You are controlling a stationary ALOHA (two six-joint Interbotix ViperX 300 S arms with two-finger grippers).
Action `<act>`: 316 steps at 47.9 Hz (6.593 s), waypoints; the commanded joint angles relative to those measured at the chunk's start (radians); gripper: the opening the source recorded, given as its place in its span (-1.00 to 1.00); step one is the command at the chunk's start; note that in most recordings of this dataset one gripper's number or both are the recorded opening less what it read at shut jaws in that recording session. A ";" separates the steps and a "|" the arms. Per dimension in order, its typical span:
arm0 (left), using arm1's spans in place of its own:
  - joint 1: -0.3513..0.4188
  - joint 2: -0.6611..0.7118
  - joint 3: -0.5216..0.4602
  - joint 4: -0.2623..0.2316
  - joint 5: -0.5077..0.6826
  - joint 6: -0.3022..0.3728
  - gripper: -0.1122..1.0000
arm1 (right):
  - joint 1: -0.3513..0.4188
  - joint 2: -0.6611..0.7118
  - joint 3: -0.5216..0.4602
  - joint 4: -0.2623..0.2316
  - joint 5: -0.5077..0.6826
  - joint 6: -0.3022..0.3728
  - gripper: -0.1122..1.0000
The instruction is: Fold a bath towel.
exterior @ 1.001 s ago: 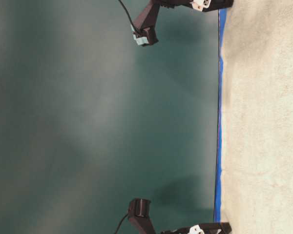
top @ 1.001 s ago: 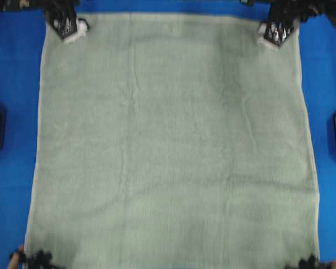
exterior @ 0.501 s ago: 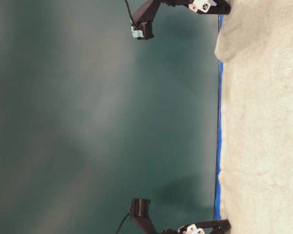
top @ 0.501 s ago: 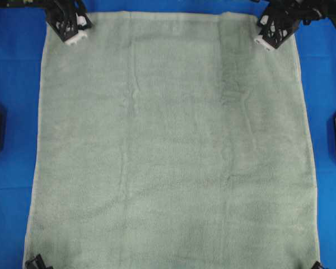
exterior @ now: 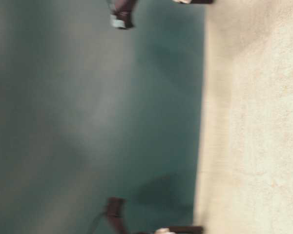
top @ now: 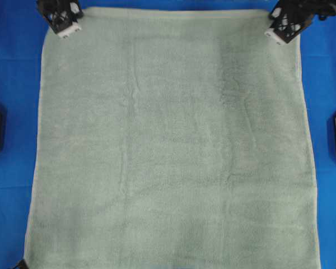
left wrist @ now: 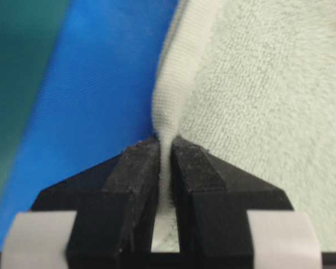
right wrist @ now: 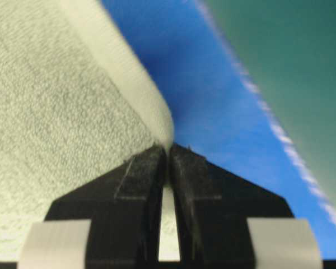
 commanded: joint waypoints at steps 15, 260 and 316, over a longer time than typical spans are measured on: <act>-0.094 -0.219 -0.014 -0.002 0.181 -0.064 -0.70 | 0.067 -0.249 0.009 0.015 0.150 0.046 -0.70; -1.157 -0.862 -0.005 0.023 0.446 -1.077 -0.65 | 1.127 -0.568 -0.170 -0.566 1.003 1.114 -0.56; -1.424 -0.311 -0.288 0.051 -0.041 -1.077 -0.65 | 1.106 -0.600 -0.224 -0.614 1.256 1.129 -0.56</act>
